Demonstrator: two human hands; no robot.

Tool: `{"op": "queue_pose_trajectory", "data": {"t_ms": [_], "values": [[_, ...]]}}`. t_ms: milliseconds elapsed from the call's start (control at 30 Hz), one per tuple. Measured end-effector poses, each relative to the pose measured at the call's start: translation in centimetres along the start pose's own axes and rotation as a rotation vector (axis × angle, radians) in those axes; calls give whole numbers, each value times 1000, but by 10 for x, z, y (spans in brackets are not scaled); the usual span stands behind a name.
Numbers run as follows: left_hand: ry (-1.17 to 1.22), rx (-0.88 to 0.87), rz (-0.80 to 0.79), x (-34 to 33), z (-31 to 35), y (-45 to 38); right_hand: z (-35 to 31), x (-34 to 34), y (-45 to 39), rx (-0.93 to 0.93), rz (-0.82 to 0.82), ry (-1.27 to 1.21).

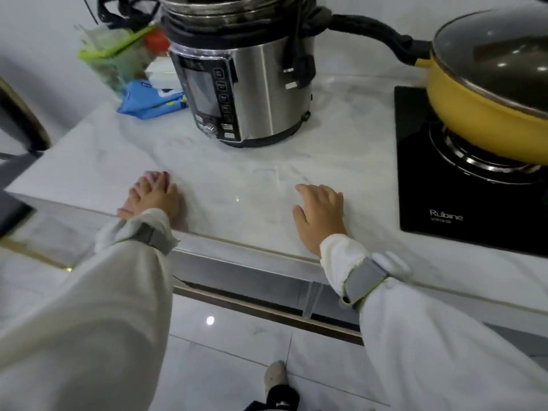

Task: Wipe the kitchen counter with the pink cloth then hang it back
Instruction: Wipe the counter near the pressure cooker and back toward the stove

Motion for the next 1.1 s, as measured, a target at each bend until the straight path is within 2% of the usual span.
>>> {"op": "queue_pose_trajectory", "data": {"t_ms": [67,100,167,267,300,367,433,500,600,700,767,833,1000,1100], "values": [[4,51,35,-4,4,16,-7,-8,-3,-14,-3,23],[-19,18,57,-12,15,31,-10,-10,-4,-27,2,33],[-74,-178,78,-33,39,67,-20,-19,-10,-50,22,44],[-186,-645,-2,-65,87,139,-17,-17,-19,-128,120,5],[-227,-748,-49,-68,93,150,-17,-16,-23,-152,142,3],[-271,-846,-74,-65,94,146,-21,-18,-29,-189,152,14],[-242,-859,-83,-58,84,120,-27,-22,-32,-200,107,27],[-211,-768,-83,-46,66,80,-34,-24,-34,-179,35,41],[-157,-484,1,-13,24,14,-45,-28,-35,-132,-31,27],[-33,-130,-23,8,-14,-19,-48,-27,-33,-86,-84,50],[-25,-43,-29,7,-11,-13,-50,-27,-35,-85,-95,54],[-33,-89,-30,-4,10,15,-49,-27,-35,-91,-95,51],[-173,-649,-82,-43,73,102,-53,-31,-38,-111,-56,74],[-177,-739,-105,-48,78,101,-48,-28,-36,-139,-79,122]]}}
Point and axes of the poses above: each hand's wrist, its own y-axis away from the middle knuckle, its own x-axis out of the back of the hand, z = x × y, the point moved 2 cm from there along -y, towards the middle knuckle, and after that the axes turned 10 degrees about x, right-handed, at the moved point
